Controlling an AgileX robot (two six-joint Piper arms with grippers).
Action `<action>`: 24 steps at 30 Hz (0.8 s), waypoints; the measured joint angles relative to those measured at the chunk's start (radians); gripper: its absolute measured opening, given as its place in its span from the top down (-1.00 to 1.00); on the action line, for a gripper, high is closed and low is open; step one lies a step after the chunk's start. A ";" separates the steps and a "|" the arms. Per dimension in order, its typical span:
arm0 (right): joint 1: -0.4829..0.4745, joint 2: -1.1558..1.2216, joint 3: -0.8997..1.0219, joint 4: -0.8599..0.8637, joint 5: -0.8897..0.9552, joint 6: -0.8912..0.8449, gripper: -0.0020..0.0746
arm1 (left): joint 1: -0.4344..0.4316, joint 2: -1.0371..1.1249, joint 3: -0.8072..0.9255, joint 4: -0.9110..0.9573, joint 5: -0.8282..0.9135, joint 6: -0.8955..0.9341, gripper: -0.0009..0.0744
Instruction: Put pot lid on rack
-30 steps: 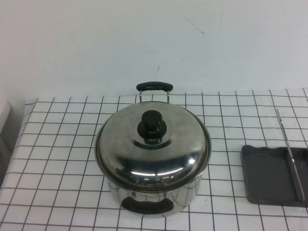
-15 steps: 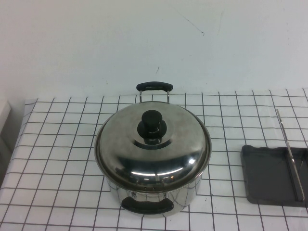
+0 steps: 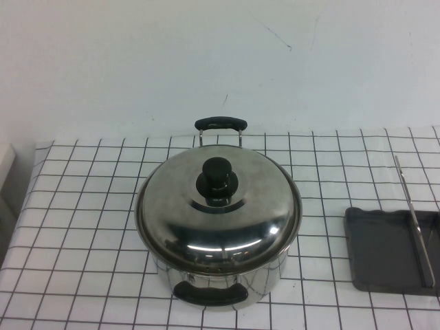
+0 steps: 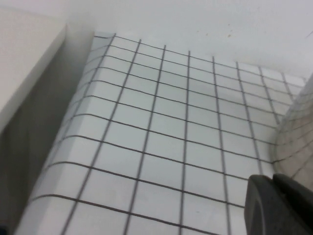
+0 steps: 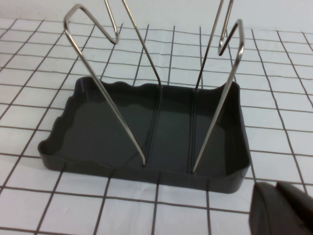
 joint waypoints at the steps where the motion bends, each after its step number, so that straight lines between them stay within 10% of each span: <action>1: 0.000 0.000 0.000 0.000 0.000 0.000 0.95 | 0.000 0.000 0.002 -0.049 0.000 0.000 0.98; 11: 0.000 0.000 0.000 0.000 0.000 0.000 0.95 | 0.000 0.000 0.006 -0.549 -0.169 0.000 0.98; 24: 0.000 0.000 0.000 0.000 0.000 0.000 0.95 | 0.000 0.000 0.006 -0.609 -0.272 0.046 0.98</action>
